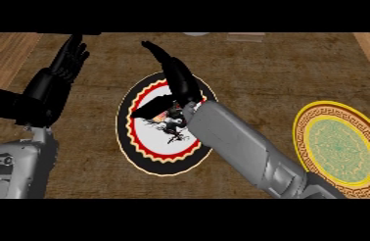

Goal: Pick the cupcake from the plate and place it in the plate

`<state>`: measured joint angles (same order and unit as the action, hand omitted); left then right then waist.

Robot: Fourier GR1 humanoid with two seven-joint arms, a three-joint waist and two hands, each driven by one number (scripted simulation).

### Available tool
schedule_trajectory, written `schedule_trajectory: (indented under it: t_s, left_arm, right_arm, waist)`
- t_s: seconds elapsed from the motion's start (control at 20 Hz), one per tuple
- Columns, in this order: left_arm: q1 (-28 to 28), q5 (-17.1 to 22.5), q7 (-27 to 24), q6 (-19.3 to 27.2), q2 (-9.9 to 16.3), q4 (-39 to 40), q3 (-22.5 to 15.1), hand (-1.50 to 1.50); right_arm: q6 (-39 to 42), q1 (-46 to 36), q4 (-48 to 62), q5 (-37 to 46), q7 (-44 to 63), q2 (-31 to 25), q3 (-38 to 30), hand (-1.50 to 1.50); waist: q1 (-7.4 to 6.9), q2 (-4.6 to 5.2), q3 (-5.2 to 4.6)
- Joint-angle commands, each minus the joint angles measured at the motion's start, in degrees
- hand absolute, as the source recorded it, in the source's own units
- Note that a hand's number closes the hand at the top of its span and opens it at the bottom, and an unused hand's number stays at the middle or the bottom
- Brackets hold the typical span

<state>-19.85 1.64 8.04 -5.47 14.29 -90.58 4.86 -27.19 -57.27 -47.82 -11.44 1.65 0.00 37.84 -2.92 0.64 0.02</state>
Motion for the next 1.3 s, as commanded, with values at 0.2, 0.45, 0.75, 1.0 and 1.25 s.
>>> schedule_trajectory:
  t_s: [0.2, 0.45, 0.75, 1.0, 1.25]
  left_arm:
    - [3.46, -0.35, -3.03, -0.59, 0.60, 0.16, 1.60, 0.00]
    - [1.71, 0.45, -1.54, -0.29, 0.82, 1.57, 3.20, 0.00]
    - [5.21, -0.33, -0.45, -0.47, -0.40, -2.72, 1.37, 0.00]
    - [1.20, -1.06, -0.50, 0.23, -0.15, -0.20, 2.31, 0.00]
    - [3.37, -1.30, 0.18, -0.07, -1.04, -2.91, 1.41, 0.00]
  right_arm:
    - [5.51, 3.04, 2.36, -4.05, -7.24, -2.94, -10.89, -1.50]
    - [14.00, 9.88, 0.17, -5.48, -13.95, -9.34, -14.77, -1.50]
    - [24.73, 12.50, 0.99, -5.03, -17.06, -17.75, -18.66, -1.50]
    - [31.62, 11.64, 6.18, -4.90, -21.99, -21.80, -24.18, -1.50]
    - [37.84, 13.44, 7.08, -3.17, -23.58, -25.86, -26.79, -1.50]
  waist:
    - [2.44, -0.47, -0.01]
    - [2.94, -0.54, 0.00]
    - [2.79, -0.66, -0.01]
    - [2.71, -0.47, 0.00]
    - [2.66, -0.55, 0.00]
